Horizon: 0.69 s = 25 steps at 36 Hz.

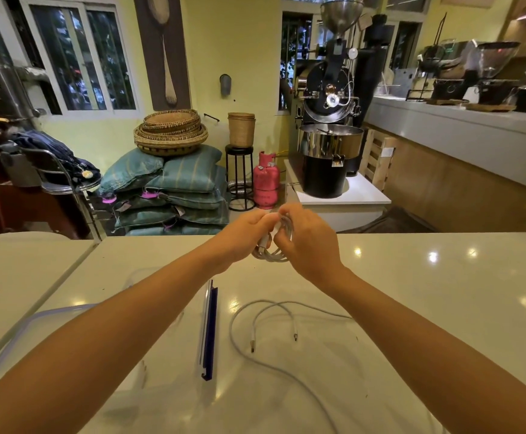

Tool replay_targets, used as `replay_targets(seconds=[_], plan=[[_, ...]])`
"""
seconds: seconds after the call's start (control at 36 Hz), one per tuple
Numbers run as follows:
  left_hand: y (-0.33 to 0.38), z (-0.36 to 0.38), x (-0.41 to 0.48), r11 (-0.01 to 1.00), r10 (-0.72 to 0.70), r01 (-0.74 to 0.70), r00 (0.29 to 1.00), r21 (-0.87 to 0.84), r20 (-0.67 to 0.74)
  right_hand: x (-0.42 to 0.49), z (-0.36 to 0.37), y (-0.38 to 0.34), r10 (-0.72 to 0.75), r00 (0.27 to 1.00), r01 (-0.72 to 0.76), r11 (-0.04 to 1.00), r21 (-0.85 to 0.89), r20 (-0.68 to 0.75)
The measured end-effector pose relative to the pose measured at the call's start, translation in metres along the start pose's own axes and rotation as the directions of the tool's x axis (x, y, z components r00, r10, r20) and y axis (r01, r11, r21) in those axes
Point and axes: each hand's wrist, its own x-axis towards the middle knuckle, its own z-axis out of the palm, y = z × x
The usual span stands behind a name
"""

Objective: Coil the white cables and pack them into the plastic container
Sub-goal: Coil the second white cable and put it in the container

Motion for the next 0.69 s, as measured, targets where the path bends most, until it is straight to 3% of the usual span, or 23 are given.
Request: replay_targets(seconds=[0.17,0.42,0.58,0.69], plan=[[-0.005,-0.010,-0.005,1.000,-0.024,0.025,0.999,-0.017,0.030,0.000,0.006,-0.011,-0.009,0.999,0.007,0.999,0.038,0.042],[-0.022,-0.045,-0.021,0.988,-0.153,0.155,0.985,-0.023,0.075,0.006,0.019,-0.039,0.056,0.949,-0.118,0.976,0.182,0.311],[-0.041,-0.073,-0.033,0.976,-0.204,0.200,0.978,0.082,0.037,0.013,0.036,-0.064,0.035,0.902,-0.103,0.985,0.137,0.431],[-0.056,-0.091,-0.041,0.943,-0.213,0.215,0.976,0.253,-0.036,0.013,0.052,-0.079,0.020,0.869,-0.072,0.994,0.086,0.494]])
